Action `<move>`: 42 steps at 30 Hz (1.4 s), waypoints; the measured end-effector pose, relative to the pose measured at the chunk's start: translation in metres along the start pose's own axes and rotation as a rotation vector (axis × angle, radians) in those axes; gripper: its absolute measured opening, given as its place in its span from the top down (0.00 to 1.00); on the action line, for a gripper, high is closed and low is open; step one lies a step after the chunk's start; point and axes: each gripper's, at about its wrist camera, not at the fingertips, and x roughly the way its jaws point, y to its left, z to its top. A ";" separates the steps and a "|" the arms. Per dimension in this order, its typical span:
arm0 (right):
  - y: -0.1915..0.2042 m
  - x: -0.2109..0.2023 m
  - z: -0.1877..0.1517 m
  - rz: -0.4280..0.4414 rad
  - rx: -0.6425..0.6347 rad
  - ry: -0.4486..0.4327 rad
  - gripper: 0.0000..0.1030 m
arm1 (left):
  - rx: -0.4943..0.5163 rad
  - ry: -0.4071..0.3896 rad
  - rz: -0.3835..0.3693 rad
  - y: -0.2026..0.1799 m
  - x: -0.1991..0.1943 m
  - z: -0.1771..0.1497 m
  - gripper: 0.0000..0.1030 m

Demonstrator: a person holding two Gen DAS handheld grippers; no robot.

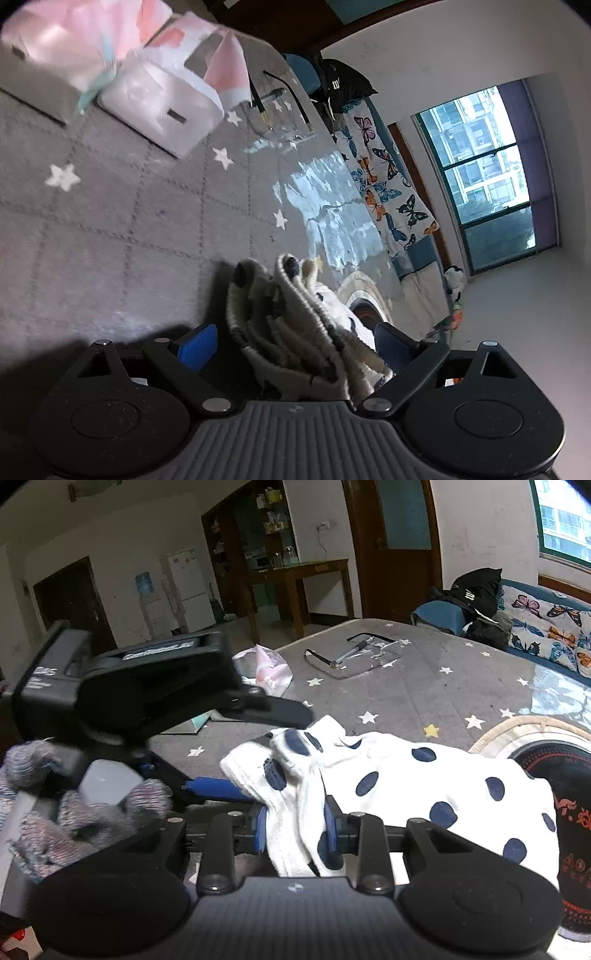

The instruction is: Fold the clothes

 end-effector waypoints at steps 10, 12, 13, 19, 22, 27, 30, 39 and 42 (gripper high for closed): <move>0.001 -0.007 -0.012 0.021 -0.039 -0.015 0.73 | -0.028 0.062 -0.018 0.012 0.016 -0.003 0.31; 0.005 -0.008 -0.014 0.009 -0.064 -0.014 0.71 | -0.029 0.073 -0.021 0.015 0.018 -0.004 0.43; 0.006 -0.008 -0.015 0.005 -0.070 -0.013 0.69 | -0.029 0.079 -0.023 0.016 0.019 -0.005 0.50; -0.002 -0.028 -0.018 0.016 -0.026 -0.036 0.54 | 0.000 0.094 -0.016 0.018 0.022 -0.010 0.72; -0.016 -0.041 -0.019 -0.019 0.004 -0.060 0.46 | 0.045 0.083 0.004 0.013 0.021 -0.013 0.72; -0.054 -0.057 -0.023 -0.114 0.102 -0.094 0.44 | 0.119 0.066 0.038 0.004 0.018 -0.017 0.73; -0.085 -0.063 -0.029 -0.195 0.187 -0.105 0.44 | 0.164 0.056 0.058 -0.001 0.017 -0.020 0.72; -0.155 -0.052 -0.049 -0.249 0.410 -0.074 0.48 | 0.237 0.043 0.095 -0.012 0.014 -0.022 0.72; -0.156 -0.048 -0.053 -0.221 0.444 -0.062 0.52 | 0.247 0.044 0.101 -0.014 0.014 -0.022 0.72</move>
